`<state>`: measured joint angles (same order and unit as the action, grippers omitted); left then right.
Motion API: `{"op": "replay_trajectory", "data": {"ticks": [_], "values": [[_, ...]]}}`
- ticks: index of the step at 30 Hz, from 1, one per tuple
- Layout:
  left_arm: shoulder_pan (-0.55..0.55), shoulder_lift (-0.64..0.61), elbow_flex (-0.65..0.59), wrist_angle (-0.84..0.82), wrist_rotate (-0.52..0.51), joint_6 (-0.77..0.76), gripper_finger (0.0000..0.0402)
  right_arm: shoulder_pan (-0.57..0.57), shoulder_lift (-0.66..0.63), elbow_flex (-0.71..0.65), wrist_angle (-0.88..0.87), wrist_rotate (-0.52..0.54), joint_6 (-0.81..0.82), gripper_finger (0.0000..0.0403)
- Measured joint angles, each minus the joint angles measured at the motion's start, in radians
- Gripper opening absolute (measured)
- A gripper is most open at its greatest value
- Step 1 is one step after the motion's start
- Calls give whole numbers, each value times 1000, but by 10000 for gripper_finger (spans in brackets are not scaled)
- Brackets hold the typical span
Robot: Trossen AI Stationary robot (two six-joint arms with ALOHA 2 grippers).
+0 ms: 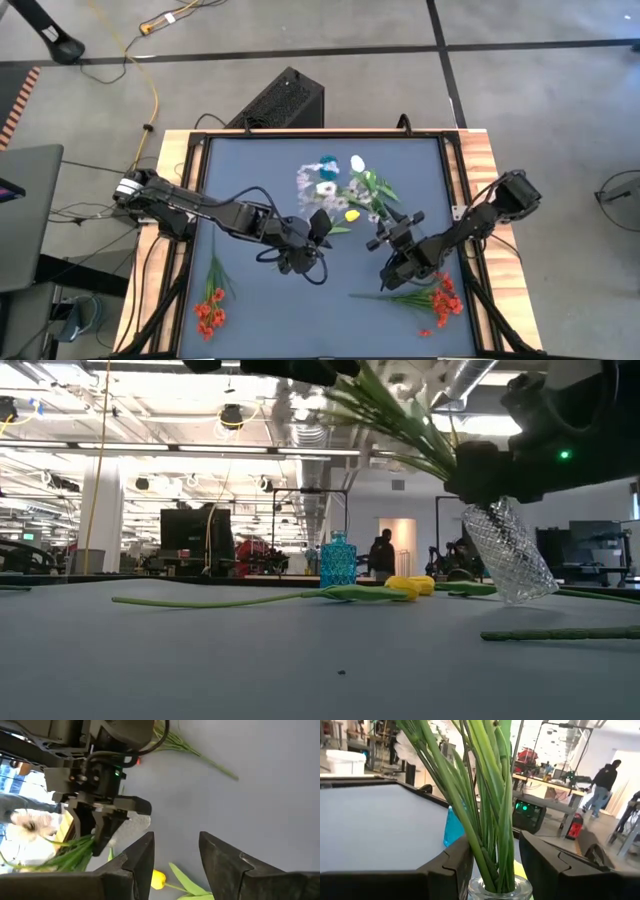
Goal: Sort flowers into vase by color
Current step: Put the white flowers into the transparent vase
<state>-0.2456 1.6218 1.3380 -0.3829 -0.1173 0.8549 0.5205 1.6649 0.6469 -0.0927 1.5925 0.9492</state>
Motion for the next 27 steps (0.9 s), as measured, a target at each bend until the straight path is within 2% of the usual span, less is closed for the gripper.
{"op": "replay_trajectory", "data": {"ticks": [13, 23, 27], "values": [[-34, -5, 7, 32, -29, -2, 201, -6, 2, 13, -9, -19, -30, 173], [-85, -74, 56, -9, 9, -64, 204, -6, -17, 12, -38, -28, -30, 173], [-64, -86, 55, -92, -52, -135, 204, -6, -42, 12, -50, -37, -30, 173]]}}
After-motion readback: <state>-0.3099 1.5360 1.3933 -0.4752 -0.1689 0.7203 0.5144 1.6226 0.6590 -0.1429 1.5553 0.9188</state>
